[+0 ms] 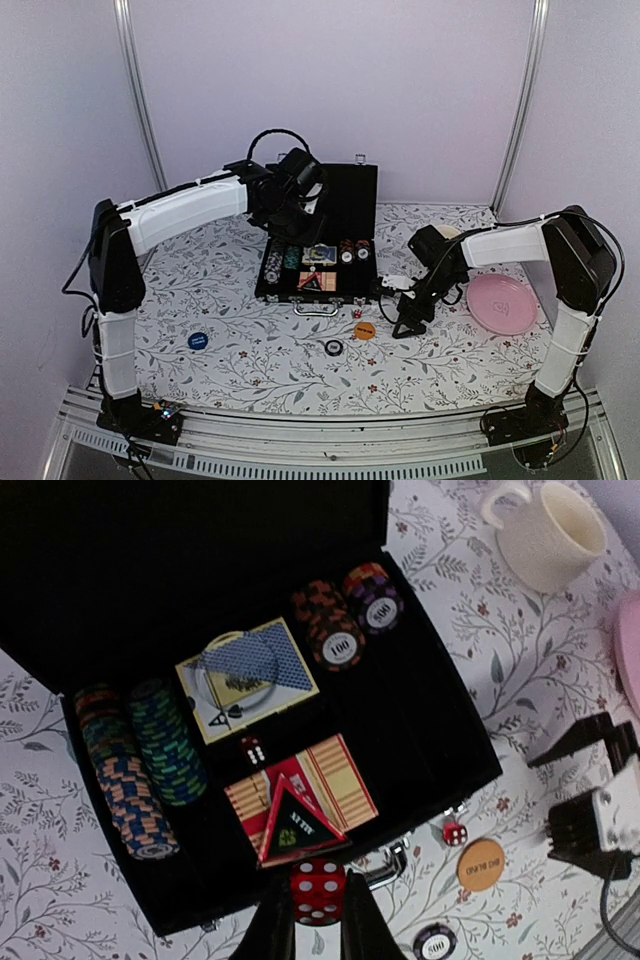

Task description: Pack up texas hold em set

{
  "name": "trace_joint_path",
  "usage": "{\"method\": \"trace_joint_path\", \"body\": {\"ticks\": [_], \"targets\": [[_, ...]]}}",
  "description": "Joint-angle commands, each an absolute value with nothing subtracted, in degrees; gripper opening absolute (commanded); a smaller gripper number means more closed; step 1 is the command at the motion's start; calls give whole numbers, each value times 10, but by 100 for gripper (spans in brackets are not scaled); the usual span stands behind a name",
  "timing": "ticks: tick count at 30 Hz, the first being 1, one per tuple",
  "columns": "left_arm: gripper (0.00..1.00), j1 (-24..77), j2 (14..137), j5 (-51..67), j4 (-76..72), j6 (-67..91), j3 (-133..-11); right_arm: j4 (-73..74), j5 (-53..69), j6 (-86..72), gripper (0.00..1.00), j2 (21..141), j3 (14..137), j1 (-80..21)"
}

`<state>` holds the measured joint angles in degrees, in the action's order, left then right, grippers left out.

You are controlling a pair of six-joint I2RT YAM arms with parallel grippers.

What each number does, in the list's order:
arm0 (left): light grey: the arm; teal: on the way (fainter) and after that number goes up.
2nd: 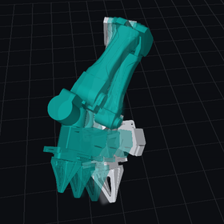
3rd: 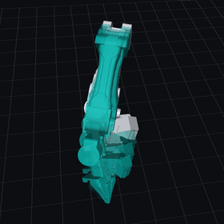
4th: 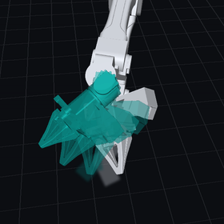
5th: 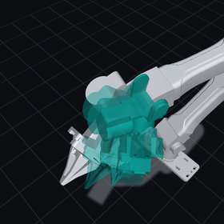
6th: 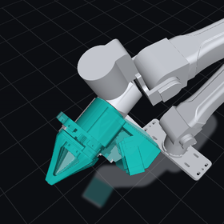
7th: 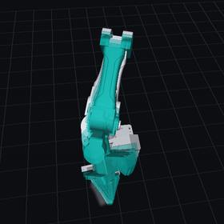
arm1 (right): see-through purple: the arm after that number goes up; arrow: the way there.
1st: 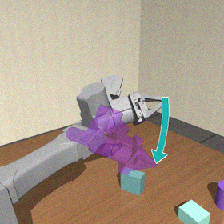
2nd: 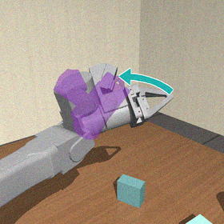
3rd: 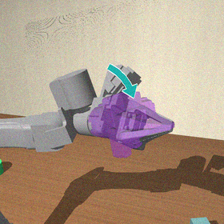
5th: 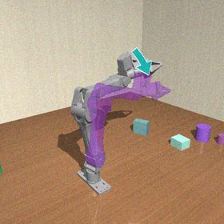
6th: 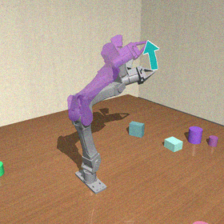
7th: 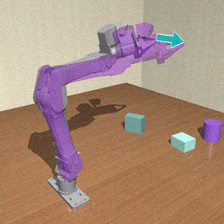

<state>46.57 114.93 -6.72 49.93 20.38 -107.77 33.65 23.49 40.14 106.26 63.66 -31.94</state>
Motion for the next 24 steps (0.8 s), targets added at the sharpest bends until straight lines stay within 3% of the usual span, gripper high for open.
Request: {"method": "trace_joint_path", "body": {"ticks": [1, 7, 24], "targets": [[12, 442, 1248, -59, 489, 200, -1160, 351, 241, 403, 88, 1063, 645, -325], [12, 425, 1348, -36, 502, 198, -1256, 350, 236, 406, 89, 1061, 644, -324], [11, 402, 1400, -38, 474, 206, -1237, 350, 233, 407, 89, 1081, 645, -325]]}}
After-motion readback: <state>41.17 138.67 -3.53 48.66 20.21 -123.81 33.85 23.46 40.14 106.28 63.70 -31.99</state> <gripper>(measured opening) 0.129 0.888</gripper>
